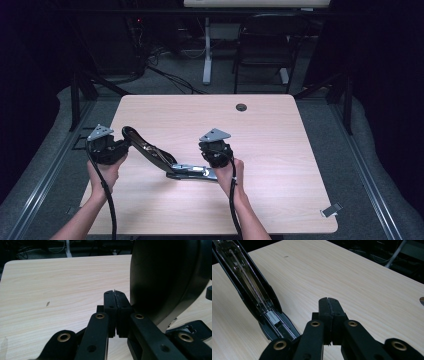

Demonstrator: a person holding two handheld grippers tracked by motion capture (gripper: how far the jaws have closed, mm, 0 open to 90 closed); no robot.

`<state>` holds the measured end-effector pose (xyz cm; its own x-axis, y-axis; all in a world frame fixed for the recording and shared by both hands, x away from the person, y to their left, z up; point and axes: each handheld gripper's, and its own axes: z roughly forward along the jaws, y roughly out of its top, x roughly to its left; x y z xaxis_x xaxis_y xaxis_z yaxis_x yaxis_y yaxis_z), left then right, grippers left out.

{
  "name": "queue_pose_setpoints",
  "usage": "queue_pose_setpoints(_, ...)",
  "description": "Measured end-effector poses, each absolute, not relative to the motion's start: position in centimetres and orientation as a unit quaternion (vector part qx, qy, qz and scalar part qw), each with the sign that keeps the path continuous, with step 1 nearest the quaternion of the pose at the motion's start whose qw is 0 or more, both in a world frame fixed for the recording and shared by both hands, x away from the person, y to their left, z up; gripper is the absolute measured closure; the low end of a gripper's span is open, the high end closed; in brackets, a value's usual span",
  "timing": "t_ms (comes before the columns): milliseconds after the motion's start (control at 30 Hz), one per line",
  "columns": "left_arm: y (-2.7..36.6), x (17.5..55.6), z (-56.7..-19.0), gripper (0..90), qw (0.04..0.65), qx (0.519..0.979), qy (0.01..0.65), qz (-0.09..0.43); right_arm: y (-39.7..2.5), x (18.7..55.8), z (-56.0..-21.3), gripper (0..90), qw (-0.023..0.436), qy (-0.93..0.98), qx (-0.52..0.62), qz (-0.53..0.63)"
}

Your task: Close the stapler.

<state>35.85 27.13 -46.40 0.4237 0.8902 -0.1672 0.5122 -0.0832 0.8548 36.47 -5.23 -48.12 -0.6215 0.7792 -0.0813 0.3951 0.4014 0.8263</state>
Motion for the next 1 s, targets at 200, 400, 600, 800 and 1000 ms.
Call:
queue_pose_setpoints(200, 26.4, 36.0, -46.0, 88.9, 0.461, 0.710, 0.491, 0.206, -4.7, 36.4, -47.8, 90.0, 0.239, 0.800, 0.361, 0.415)
queue_pose_setpoints(400, 25.5, 36.2, -45.8, 88.7, 0.462, 0.711, 0.487, 0.210, -4.1, 36.5, -47.3, 90.0, 0.242, 0.797, 0.355, 0.424)
queue_pose_setpoints(600, 25.1, 36.2, -45.7, 88.8, 0.460, 0.714, 0.484, 0.211, -2.8, 36.3, -46.5, 90.0, 0.239, 0.798, 0.346, 0.433)
queue_pose_setpoints(800, 24.5, 36.2, -45.7, 88.9, 0.460, 0.717, 0.480, 0.211, -1.5, 36.2, -46.1, 90.0, 0.240, 0.796, 0.337, 0.441)
queue_pose_setpoints(1000, 23.9, 36.2, -45.6, 89.8, 0.462, 0.719, 0.473, 0.212, -0.6, 36.0, -45.6, 90.0, 0.240, 0.799, 0.327, 0.443)
